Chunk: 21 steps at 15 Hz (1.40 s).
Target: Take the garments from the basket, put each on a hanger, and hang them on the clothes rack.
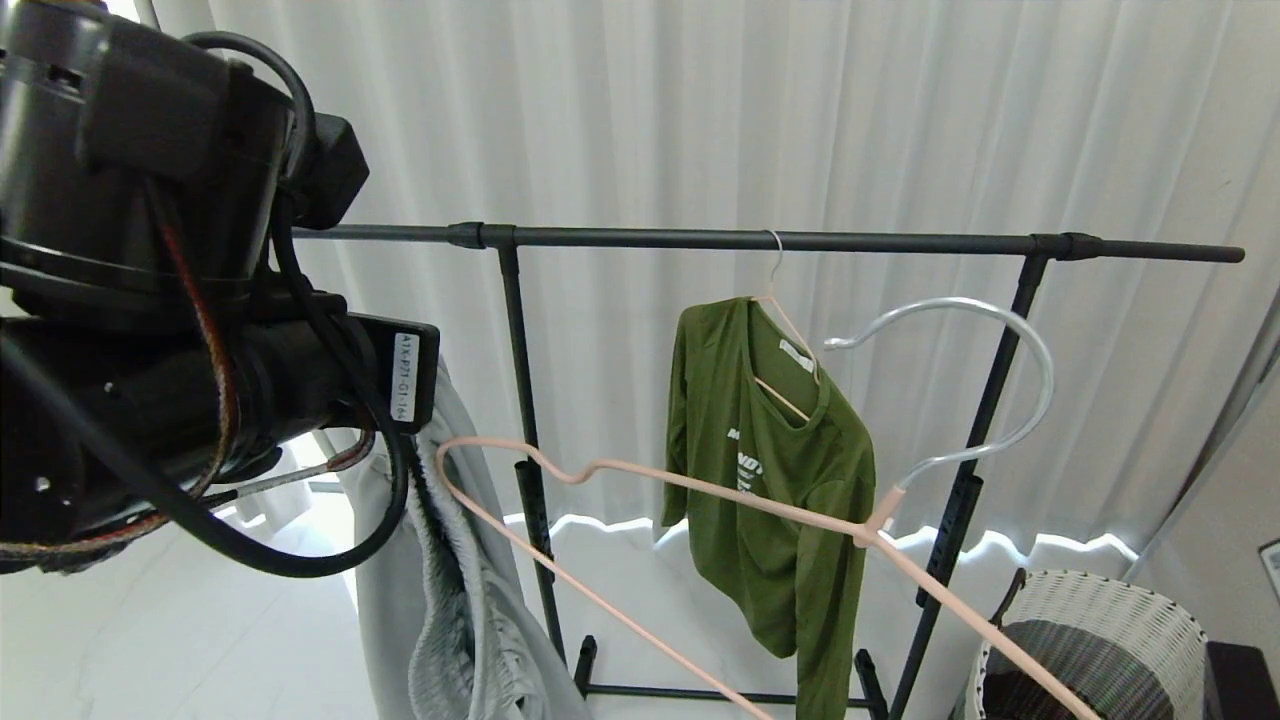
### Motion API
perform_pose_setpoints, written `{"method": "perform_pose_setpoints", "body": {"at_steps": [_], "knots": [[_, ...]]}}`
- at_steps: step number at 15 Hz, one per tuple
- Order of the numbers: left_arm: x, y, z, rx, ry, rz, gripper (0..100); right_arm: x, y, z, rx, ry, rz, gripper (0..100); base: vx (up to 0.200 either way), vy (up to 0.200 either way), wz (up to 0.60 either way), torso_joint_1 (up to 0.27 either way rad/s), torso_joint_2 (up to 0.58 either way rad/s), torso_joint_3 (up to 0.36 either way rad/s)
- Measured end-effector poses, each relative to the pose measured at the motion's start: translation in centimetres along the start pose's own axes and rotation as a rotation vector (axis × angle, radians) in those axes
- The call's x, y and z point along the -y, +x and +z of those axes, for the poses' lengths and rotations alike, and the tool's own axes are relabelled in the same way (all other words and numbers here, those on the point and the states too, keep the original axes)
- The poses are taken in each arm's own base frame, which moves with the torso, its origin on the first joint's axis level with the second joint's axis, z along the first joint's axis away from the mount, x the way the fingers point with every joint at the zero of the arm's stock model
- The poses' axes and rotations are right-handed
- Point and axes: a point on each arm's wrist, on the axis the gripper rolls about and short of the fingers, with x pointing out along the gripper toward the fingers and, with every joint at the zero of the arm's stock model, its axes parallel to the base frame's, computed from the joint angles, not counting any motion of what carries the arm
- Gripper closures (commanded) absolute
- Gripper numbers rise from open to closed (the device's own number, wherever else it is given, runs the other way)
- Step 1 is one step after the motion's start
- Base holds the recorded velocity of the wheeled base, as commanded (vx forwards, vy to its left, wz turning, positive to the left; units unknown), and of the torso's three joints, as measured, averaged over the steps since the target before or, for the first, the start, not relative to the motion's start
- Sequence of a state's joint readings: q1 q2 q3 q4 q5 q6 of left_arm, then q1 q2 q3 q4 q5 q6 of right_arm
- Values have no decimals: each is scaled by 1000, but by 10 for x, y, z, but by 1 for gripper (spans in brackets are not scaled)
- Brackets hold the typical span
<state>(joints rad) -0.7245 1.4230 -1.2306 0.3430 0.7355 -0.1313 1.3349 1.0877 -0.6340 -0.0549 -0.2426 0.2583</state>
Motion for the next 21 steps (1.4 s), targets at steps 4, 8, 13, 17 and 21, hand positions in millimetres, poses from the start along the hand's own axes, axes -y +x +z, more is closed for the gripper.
{"method": "perform_pose_setpoints", "body": {"at_steps": [4, 8, 13, 17, 21], "knots": [[3, 2, 1, -2, 3, 0, 100, 0, 4, -2, -18, -1, -8, 100, 0, 0, 0, 0, 0, 0], [-1, 12, 1, -12, 3, 105, 100, -2, 4, 2, 11, 3, 4, 100, 0, 0, 0, 0, 0, 0], [1, 15, 1, -18, 9, 112, 100, -6, 6, 3, 10, -4, 19, 100, 0, 0, 0, 0, 0, 0], [4, 12, -1, -17, 18, 97, 100, -4, 20, 0, -19, 8, -19, 100, 0, 0, 0, 0, 0, 0], [8, 10, -2, -15, 29, 81, 100, 3, 40, 10, 45, 48, -74, 100, 0, 0, 0, 0, 0, 0]]}}
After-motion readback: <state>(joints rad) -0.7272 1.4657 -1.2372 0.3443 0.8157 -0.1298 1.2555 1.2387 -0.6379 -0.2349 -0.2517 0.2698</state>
